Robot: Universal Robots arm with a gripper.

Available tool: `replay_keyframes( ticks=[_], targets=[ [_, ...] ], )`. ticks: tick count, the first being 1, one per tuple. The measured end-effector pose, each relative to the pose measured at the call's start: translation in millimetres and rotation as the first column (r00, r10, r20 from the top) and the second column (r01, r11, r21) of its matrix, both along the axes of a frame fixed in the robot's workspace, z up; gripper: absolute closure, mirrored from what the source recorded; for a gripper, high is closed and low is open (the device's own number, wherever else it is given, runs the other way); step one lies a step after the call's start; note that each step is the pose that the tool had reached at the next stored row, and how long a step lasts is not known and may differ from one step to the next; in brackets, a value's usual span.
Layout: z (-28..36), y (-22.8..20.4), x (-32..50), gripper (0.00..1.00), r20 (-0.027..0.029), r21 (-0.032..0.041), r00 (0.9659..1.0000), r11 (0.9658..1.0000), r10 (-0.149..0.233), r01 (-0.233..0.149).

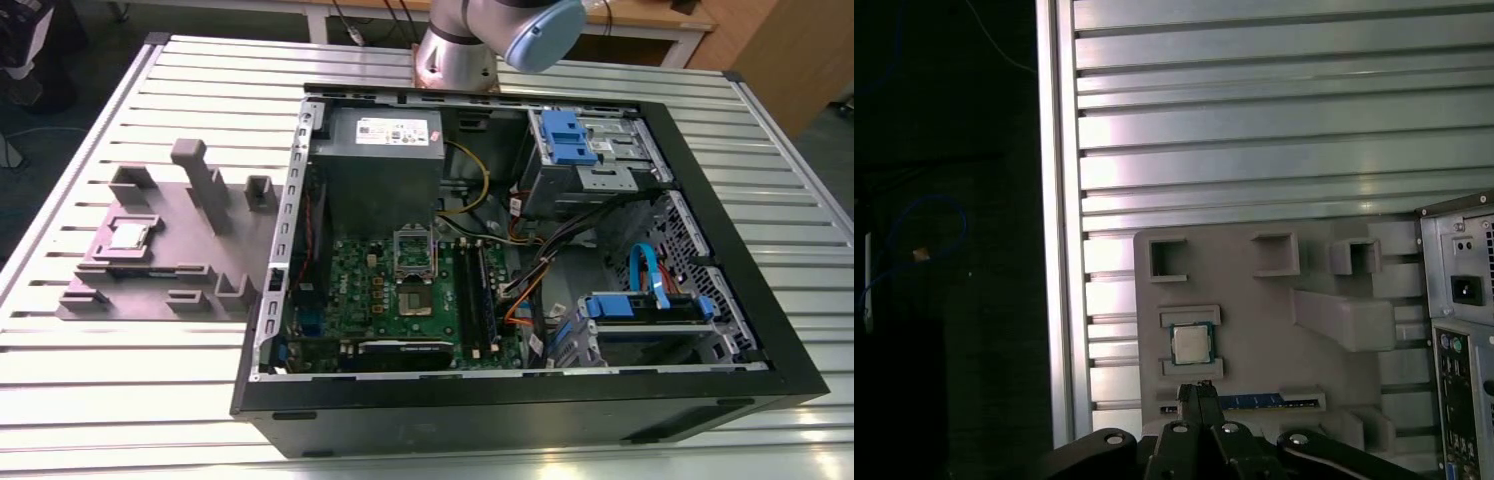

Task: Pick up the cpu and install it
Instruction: 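Pick up the cpu and move it towards the insertion slot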

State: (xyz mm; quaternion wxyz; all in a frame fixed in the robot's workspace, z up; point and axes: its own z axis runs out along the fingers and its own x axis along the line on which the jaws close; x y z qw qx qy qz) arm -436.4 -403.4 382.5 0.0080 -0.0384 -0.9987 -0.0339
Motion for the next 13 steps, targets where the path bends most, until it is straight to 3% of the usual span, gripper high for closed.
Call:
replay_keyframes(
  ticks=[6,8,9,13],
  targets=[
    [0.0,0.0,-0.1,0.89,0.0001,0.0000,1.0000,1.0000,0.000,0.000],
    [0.0,0.0,-0.2,0.77,0.0001,0.0000,1.0000,1.0000,0.000,0.000],
    [0.0,0.0,-0.2,0.77,0.0001,0.0000,1.0000,1.0000,0.000,0.000],
    [0.0,0.0,-0.3,0.59,0.0000,0.0000,1.0000,1.0000,0.000,0.000]
  ],
)
